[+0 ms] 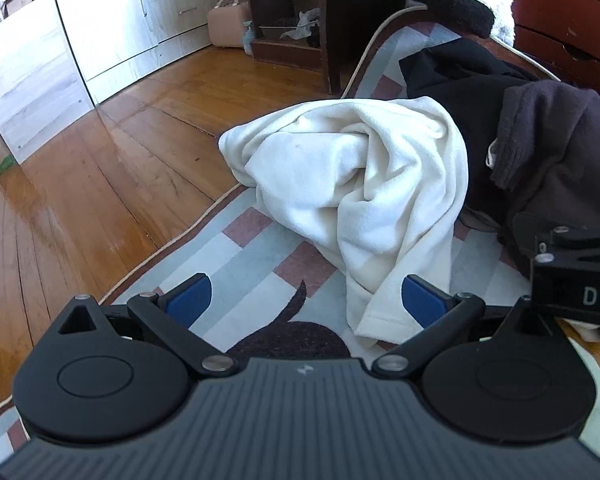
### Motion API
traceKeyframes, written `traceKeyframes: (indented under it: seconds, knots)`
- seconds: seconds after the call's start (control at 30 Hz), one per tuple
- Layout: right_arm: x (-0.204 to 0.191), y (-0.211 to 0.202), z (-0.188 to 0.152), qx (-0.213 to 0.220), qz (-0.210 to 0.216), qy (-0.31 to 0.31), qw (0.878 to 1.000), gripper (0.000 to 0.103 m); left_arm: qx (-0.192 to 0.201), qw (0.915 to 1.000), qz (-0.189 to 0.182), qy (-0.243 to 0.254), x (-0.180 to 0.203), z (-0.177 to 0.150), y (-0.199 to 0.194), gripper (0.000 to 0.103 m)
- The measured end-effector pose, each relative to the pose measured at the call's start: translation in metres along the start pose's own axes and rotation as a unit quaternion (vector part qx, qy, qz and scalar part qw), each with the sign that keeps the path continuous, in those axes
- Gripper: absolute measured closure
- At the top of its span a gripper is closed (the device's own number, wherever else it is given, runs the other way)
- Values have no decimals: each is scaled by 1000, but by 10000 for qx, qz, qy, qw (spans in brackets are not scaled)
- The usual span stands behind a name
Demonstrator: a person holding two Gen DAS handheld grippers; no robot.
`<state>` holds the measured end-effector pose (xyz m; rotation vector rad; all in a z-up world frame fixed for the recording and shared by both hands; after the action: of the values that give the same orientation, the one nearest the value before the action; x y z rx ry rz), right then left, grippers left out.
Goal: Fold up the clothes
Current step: 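Approach the crumpled cream fleece garment with both grippers open, then grasp the cream fleece with the right gripper while the left gripper grasps it too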
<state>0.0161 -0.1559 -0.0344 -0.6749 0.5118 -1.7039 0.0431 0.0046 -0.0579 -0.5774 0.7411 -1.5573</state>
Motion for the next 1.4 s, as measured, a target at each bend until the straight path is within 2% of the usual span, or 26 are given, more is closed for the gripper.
traceKeyframes:
  seconds: [0.8,0.97,1.1,1.27,1.33,1.4]
  knots:
    - [-10,3,1,-20,23,-57,10000,0,-117,9998,-113,-105,-3,-3,7,0]
    - [-12,5,0,-137,202,58,9997,0,-149,9997,-118,-134,-4,-4,8,0]
    - [-13,7,-1,-127,85,-22,9999,0,-163,9997,-112,-124,-4,-5,10,0]
    - [-14,10,0,-156,224,10,9996,0,-189,9995,-190,-180,-6,-5,16,0]
    - [-17,16,-1,-233,549,64,9982,0,-148,9994,-229,-217,-8,-7,21,0]
    - [-22,26,-7,-533,1336,365,9889,0,2,9997,-235,-87,-8,-10,29,0]
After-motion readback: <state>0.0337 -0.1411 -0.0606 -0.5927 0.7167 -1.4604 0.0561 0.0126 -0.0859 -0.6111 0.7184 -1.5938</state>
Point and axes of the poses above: each gripper's, at about its wrist camera, not at the fingertips, and y roughly the way its jaws point, x to its right, z to its top, the point moved 7 cm from there along y, roughly the way its jaws point, and after that the axes turned 5 degrees about -z, right-handed, at the moved point
